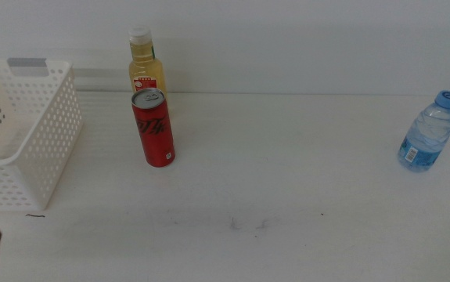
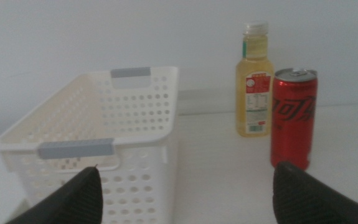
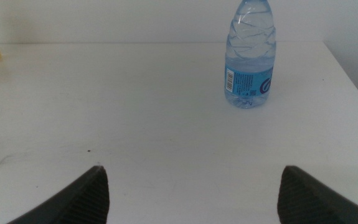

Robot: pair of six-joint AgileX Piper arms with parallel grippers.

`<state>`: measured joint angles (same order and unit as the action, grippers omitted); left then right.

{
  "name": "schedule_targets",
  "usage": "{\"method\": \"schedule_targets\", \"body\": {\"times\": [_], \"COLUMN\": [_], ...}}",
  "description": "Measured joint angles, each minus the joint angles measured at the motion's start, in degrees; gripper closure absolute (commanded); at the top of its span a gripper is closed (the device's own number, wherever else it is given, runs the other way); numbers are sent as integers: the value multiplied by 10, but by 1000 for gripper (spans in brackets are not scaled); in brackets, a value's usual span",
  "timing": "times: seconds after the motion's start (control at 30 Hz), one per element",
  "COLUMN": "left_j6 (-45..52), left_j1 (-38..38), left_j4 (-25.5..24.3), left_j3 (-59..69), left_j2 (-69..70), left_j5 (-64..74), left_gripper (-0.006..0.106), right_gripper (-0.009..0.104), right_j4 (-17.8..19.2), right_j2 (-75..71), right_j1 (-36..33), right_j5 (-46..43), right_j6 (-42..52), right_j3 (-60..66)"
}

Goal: Use arms to grab the bottles and put them into the dustbin to the left of the table.

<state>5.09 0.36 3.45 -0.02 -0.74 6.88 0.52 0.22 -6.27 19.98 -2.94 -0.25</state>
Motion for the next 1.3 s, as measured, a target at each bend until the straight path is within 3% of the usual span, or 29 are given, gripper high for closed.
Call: {"method": "schedule_targets", "body": {"times": [0.17, 0.33, 0.53, 0.6, 0.8, 1.0, 1.3], "left_j6": [0, 0, -14, -24, -81, -111, -124], "left_j1": [-65, -139, -165, -165, -165, -168, -168], "left_j4": [0, 0, -4, -9, -43, -78, -92], "left_j3": [0, 0, -1, -2, -61, -167, -282], "left_j2": [-183, -462, -731, -793, -927, -969, -976], "left_j5": [-123, -374, -686, -732, -748, -748, -599], "left_gripper": [7, 7, 7, 7, 7, 7, 7], "right_gripper": [10, 10, 10, 10, 10, 10, 10], "right_j4": [0, 0, 0, 0, 0, 0, 0], "right_j2": [0, 0, 0, 0, 0, 0, 0], "right_j1": [0, 0, 0, 0, 0, 0, 0], "right_j5": [0, 0, 0, 0, 0, 0, 0], "right_j6": [0, 0, 0, 0, 0, 0, 0], "right_j3": [0, 0, 0, 0, 0, 0, 0]}}
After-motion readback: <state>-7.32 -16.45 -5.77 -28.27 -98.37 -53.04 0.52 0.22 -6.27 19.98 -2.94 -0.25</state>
